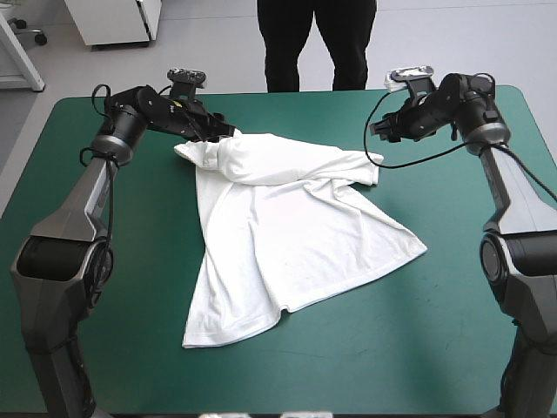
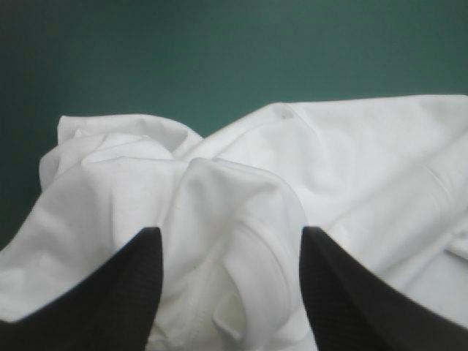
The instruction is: Fold the cloth
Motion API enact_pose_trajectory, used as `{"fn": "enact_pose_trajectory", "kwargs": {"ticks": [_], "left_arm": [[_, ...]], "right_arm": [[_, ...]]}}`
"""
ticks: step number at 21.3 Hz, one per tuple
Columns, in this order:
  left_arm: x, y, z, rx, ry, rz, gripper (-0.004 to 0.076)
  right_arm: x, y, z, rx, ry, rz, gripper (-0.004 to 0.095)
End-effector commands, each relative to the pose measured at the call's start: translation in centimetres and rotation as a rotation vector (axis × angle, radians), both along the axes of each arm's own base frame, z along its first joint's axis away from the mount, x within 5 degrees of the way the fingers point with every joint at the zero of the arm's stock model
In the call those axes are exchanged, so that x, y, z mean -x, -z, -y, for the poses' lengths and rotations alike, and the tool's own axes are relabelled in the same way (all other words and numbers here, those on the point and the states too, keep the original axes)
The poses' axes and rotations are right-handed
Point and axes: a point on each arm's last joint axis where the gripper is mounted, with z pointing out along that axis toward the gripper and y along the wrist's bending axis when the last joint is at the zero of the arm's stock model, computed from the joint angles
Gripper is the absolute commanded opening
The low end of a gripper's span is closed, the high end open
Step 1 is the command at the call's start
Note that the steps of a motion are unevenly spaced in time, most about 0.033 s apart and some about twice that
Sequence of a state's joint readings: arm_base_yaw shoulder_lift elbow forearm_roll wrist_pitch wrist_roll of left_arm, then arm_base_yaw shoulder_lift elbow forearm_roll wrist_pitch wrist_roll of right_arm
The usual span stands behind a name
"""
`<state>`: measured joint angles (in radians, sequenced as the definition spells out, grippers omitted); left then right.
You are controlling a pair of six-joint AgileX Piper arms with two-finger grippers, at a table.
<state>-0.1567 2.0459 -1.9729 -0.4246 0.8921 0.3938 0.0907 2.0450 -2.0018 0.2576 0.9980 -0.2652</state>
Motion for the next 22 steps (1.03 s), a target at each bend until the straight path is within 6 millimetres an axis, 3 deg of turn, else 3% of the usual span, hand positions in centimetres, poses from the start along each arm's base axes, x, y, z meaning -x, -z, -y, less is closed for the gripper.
{"fn": "enact_pose_trajectory", "kwargs": {"ticks": [1, 4, 5, 8, 10, 13, 18, 22], "left_arm": [[3.8, -7.4, -0.8, 0.037, 0.004, 0.111, 0.0449], [8.1, -10.9, -1.9, -0.040, -0.061, 0.047, 0.0449], [10.3, -12.5, -2.4, -0.060, -0.094, 0.023, 0.0449], [15.2, -16.0, -2.5, -0.069, -0.111, 0.039, 0.0449], [19.3, -17.3, -1.2, -0.123, -0.079, 0.092, 0.0449], [22.1, -14.8, -0.3, -0.177, -0.052, 0.016, 0.0449], [25.9, -6.8, -0.6, -0.165, -0.012, -0.278, 0.0449], [27.3, -2.6, -1.0, -0.202, -0.004, -0.417, 0.0449]], "right_arm": [[2.8, -7.3, 1.7, -0.022, 0.023, 0.199, 0.0519], [5.5, -10.9, 1.9, -0.022, 0.016, 0.264, 0.0519], [7.0, -12.1, 2.0, -0.023, 0.013, 0.282, 0.0519], [10.2, -13.1, 2.0, 0.008, 0.006, 0.223, 0.0519], [13.2, -13.3, 1.8, 0.046, -0.008, 0.182, 0.0519], [15.7, -12.4, 1.5, 0.102, -0.023, 0.137, 0.0519], [19.2, -10.6, 1.0, 0.124, -0.062, 0.053, 0.0513], [20.0, -9.5, 1.2, 0.147, -0.065, 0.024, 0.0513]]}}
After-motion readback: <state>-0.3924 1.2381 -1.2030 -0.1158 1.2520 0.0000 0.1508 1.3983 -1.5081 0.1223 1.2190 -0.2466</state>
